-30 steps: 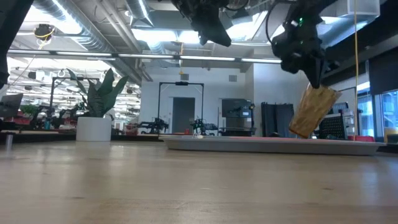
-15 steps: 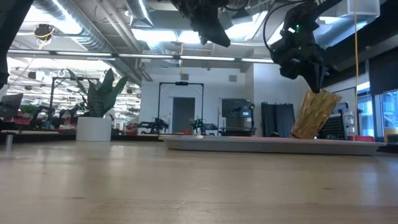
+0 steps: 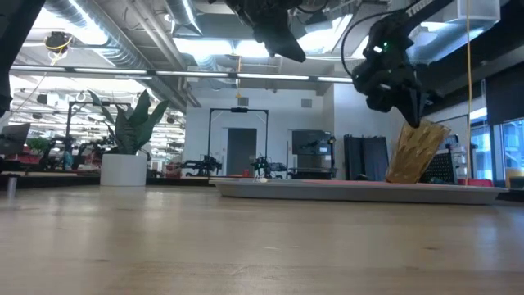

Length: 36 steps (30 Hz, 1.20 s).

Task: Pick and place plate/cup/fork/spoon on tray
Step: Remove the orange glass from the gray serving tray

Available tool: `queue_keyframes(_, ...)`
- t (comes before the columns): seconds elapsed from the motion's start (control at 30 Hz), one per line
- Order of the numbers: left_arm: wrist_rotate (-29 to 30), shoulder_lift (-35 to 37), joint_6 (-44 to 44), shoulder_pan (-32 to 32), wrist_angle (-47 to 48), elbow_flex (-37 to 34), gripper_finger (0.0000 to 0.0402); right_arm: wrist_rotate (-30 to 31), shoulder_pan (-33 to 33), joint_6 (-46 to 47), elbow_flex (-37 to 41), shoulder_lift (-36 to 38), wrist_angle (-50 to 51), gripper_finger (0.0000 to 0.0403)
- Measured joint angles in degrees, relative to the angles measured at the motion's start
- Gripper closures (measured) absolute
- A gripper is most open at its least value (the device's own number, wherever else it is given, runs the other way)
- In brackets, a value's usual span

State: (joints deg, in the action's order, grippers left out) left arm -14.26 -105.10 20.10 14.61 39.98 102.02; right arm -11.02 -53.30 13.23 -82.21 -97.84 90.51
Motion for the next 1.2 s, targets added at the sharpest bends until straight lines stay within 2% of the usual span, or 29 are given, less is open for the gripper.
queue_keyframes(0.17, 0.0, 0.0, -0.01, 0.0, 0.07, 0.0, 0.0357, -2.26, -0.01, 0.07, -0.02, -2.0, 0.24, 0.0395)
queue_keyframes(0.3, -0.26, 0.0, -0.02, 0.0, 0.07, 0.0, 0.0357, -1.36, 0.07, -0.13, -0.99, -1.81, -0.39, 0.0395)
queue_keyframes(0.77, -0.26, 0.0, 0.34, 0.06, 1.11, 0.0, 0.0357, -9.7, 1.07, -0.02, -15.15, -1.09, -0.76, 0.0395)
queue_keyframes(1.0, -0.03, 0.09, 3.02, 0.95, 5.44, 0.0, 0.0357, -10.31, 9.22, 0.8, -13.65, 5.7, -0.43, 0.0395)
queue_keyframes(1.2, -0.02, 0.17, 3.02, 3.11, 7.08, 0.0, 0.0357, -10.33, 22.24, 10.3, -11.78, 12.79, -0.5, 0.0395)
